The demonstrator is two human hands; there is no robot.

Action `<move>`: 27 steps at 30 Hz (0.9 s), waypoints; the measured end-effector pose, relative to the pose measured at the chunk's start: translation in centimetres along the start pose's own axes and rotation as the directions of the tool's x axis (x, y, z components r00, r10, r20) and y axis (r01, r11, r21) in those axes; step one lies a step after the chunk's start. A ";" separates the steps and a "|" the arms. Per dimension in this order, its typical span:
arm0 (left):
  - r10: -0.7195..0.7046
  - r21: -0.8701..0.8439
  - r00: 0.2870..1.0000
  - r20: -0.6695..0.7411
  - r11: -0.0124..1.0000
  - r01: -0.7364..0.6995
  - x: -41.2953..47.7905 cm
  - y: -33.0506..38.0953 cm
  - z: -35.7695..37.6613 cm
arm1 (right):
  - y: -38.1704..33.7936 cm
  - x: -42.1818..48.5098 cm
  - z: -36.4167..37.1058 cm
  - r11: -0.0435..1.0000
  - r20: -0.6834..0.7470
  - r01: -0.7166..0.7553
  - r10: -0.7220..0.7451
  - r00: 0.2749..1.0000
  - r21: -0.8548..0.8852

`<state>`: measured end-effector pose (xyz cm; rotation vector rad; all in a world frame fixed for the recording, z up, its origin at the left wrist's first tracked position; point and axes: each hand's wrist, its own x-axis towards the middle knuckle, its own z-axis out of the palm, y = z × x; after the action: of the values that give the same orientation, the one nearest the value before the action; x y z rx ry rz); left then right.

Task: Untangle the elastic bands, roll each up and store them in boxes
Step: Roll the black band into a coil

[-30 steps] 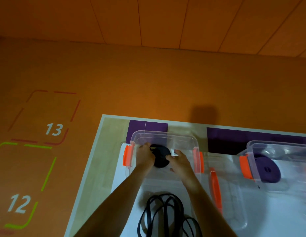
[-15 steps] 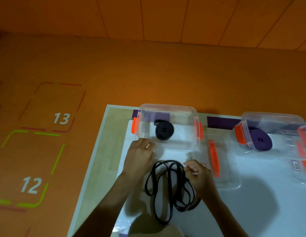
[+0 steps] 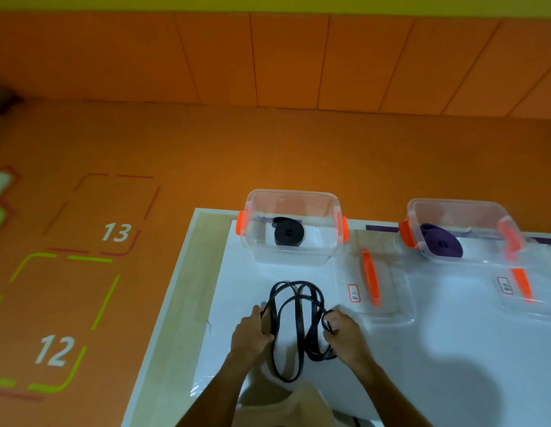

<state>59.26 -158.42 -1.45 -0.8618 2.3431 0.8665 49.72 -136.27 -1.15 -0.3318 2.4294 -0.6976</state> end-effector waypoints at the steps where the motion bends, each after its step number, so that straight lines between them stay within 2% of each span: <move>1: -0.010 -0.060 0.999 -0.041 0.998 0.007 -0.2 -0.2 0.4 | 0.2 -0.3 0.0 1.000 0.003 0.010 -0.010 1.000 0.022; 5: -0.045 -0.277 0.974 -0.223 0.961 -0.019 -1.4 -0.5 0.1 | 1.1 -1.5 -0.4 0.995 -0.009 0.030 -0.029 1.000 0.091; 9: -0.069 -0.374 0.894 -0.443 0.920 -0.115 -3.6 0.1 -2.0 | 2.0 -3.1 -1.1 0.988 -0.002 0.002 -0.002 1.000 0.155; 12: -0.076 -0.433 0.831 -0.551 0.877 -0.207 -6.2 1.3 -3.0 | 1.7 -4.5 -2.2 0.973 0.032 0.048 -0.057 0.998 0.226; 15: 0.019 -0.348 0.721 -0.692 0.867 -0.356 -9.4 2.9 -3.8 | 0.1 -5.8 -3.6 0.936 0.012 0.139 -0.151 0.989 0.325; 19: 0.192 -0.129 0.561 -0.805 0.867 -0.482 -13.7 4.7 -4.5 | -3.1 -7.4 -5.5 0.893 0.027 0.272 -0.301 0.953 0.358; 21: 0.234 -0.097 0.533 -0.813 0.849 -0.520 -15.5 5.3 -4.6 | -4.9 -8.5 -6.3 0.855 0.001 0.340 -0.370 0.929 0.391; 25: 0.266 -0.103 0.520 -0.812 0.812 -0.575 -17.7 6.3 -4.2 | -7.6 -10.1 -6.8 0.756 -0.085 0.536 -0.547 0.833 0.377; 27: 0.292 -0.079 0.490 -0.822 0.792 -0.605 -18.5 6.8 -4.1 | -8.4 -10.4 -6.8 0.720 -0.105 0.574 -0.584 0.805 0.389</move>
<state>66.14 -150.14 15.50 -0.8661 3.3781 1.3983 54.57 -136.57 13.02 -0.9461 2.0650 -1.4332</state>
